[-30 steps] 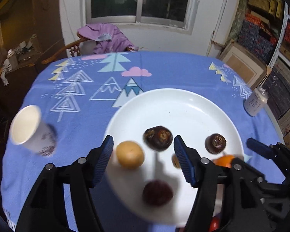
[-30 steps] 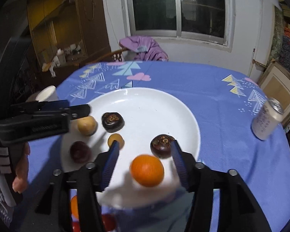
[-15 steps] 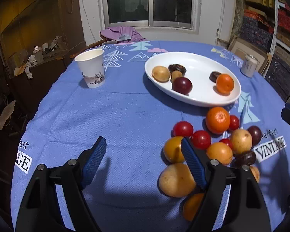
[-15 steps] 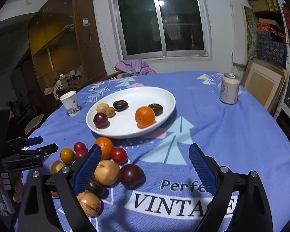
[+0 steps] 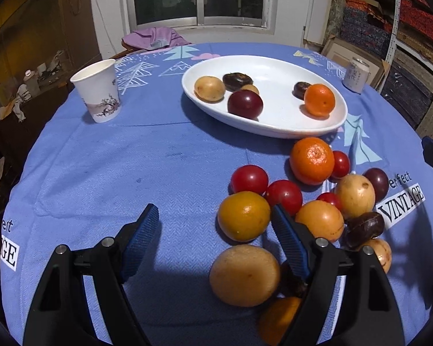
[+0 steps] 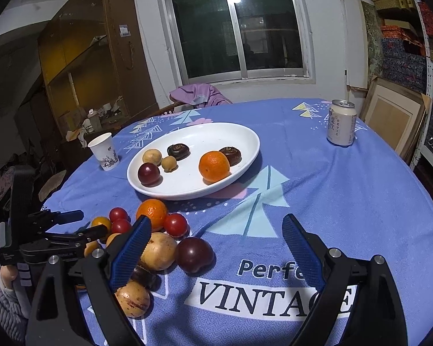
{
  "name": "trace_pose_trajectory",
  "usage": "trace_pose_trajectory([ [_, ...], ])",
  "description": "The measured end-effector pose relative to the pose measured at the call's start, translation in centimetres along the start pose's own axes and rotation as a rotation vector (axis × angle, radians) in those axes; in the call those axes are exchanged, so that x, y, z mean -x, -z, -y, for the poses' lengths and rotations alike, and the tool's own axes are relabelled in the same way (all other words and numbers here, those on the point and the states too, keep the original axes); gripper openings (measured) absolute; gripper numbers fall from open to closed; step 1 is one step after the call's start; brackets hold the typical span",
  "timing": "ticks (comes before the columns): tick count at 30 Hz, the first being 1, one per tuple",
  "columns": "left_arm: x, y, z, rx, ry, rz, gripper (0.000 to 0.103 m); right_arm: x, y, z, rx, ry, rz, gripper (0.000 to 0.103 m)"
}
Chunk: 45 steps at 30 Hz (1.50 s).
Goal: Organize fruits
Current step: 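Grasp an orange tangerine with the left tool while the right tool grasps a dark red plum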
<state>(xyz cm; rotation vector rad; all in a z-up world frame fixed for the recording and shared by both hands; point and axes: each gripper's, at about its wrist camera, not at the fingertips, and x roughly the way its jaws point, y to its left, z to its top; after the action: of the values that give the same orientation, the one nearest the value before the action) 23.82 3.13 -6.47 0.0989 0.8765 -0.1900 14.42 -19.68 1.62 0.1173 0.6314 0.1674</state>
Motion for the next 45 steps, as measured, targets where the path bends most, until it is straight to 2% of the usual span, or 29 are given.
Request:
trace_pose_trajectory([
  [4, -0.3, 0.0, 0.2, -0.025, -0.021, 0.002, 0.079, -0.1, 0.1, -0.1, 0.005, 0.003, -0.008, 0.093],
  [6, 0.2, -0.2, -0.9, 0.006, -0.029, 0.028, 0.079, -0.2, 0.1, -0.1, 0.002, 0.002, -0.007, 0.093],
  [9, 0.3, -0.2, -2.3, 0.068, 0.013, 0.024, 0.077, -0.3, 0.2, -0.1, -0.002, 0.002, -0.011, 0.093],
  [12, -0.1, -0.1, -1.7, 0.049, 0.065, 0.005, 0.066, -0.3, 0.1, -0.1, -0.002, 0.002, -0.012, 0.093],
  [17, -0.9, 0.2, 0.2, -0.028, 0.088, -0.016, 0.048, -0.5, 0.2, -0.1, 0.0, 0.003, -0.017, 0.093],
  [24, -1.1, 0.2, 0.2, -0.016, 0.123, -0.017, 0.039, -1.0, 0.5, -0.4, 0.011, 0.009, -0.035, 0.093],
  [27, -0.8, 0.2, -0.1, 0.004, 0.125, -0.017, 0.039, -1.4, 0.7, -0.6, 0.023, 0.009, -0.056, 0.093],
  [31, 0.7, 0.2, -1.6, 0.053, 0.059, 0.032, 0.039, -2.6, 1.4, -1.2, 0.054, 0.007, -0.126, 0.093],
  [35, 0.7, 0.2, -3.2, 0.112, 0.015, 0.03, 0.039, -3.8, 2.2, -1.9, 0.087, 0.033, -0.174, 0.092],
  [36, 0.6, 0.2, -3.4, 0.118, 0.009, 0.023, 0.039, -3.9, 2.3, -2.0, 0.094, 0.042, -0.176, 0.091],
  [38, 0.6, 0.3, -3.3, 0.117, 0.007, 0.02, 0.039, -4.1, 2.4, -1.9, 0.098, 0.061, -0.183, 0.081],
  [40, 0.8, 0.3, -3.1, 0.109, 0.007, 0.029, 0.039, -4.5, 2.5, -1.6, 0.091, 0.081, -0.197, 0.075],
  [45, 0.7, 0.5, -2.9, 0.102, 0.004, 0.022, 0.039, -5.1, 2.9, -2.7, 0.144, 0.076, -0.218, 0.071],
])
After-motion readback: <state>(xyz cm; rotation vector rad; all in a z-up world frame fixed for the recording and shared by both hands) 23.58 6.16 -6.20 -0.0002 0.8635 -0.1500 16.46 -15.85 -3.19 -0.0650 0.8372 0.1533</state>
